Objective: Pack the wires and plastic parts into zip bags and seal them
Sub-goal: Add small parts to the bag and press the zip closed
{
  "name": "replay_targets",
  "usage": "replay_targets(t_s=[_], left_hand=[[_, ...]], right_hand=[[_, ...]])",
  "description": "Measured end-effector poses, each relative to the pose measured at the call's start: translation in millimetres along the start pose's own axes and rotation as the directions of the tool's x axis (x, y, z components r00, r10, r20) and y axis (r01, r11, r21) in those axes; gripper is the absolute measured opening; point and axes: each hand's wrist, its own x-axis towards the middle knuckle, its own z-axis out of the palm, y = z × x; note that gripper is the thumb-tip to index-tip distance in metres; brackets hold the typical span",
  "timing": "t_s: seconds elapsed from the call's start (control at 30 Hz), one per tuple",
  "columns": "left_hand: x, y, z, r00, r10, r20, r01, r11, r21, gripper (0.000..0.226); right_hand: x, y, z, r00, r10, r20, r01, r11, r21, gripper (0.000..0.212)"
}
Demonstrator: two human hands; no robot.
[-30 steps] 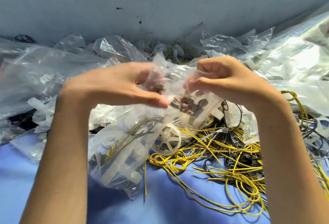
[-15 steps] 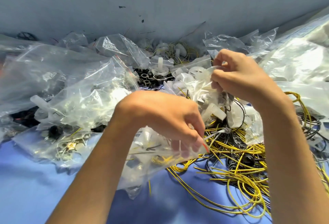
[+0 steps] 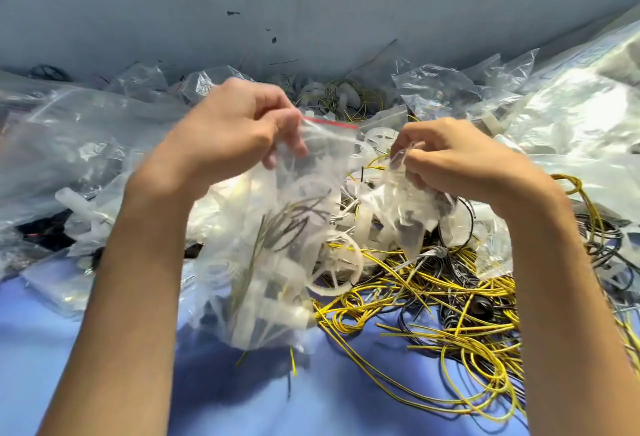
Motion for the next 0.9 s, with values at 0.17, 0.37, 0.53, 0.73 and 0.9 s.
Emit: replay_targets(t_s=[0.17, 0.37, 0.53, 0.73, 0.9], left_hand=[[5.3, 11.9, 7.9, 0.956, -0.153, -0.251, 0.056, 0.933, -0.354, 0.031], [1.4, 41.5, 20.7, 0.971, -0.225, -0.083, 0.098, 0.687, -0.72, 0.022], [-1.8, 46.5, 28.7, 0.992, -0.093, 0.08, 0.121, 0.647, -0.753, 0.014], [11.3, 7.3, 14.9, 0.978, -0.177, -0.11, 0.13, 0.929, -0.346, 0.027], [5.0, -17.3, 11.7, 0.914, -0.207, 0.349, 0.225, 0.974, -0.011, 0.022]], right_hand=[[-4.0, -12.9, 4.8, 0.981, -0.098, 0.17, 0.097, 0.995, 0.014, 0.034], [-7.2, -33.1, 17.4, 0.951, -0.211, 0.228, 0.206, 0.978, 0.045, 0.044], [-2.7, -29.2, 23.0, 0.945, -0.299, 0.13, 0.304, 0.953, -0.02, 0.035], [1.8, -10.2, 16.1, 0.98, -0.179, 0.084, 0.176, 0.984, 0.041, 0.025], [3.0, 3.0, 9.7, 0.992, -0.125, 0.034, 0.126, 0.991, -0.039, 0.043]])
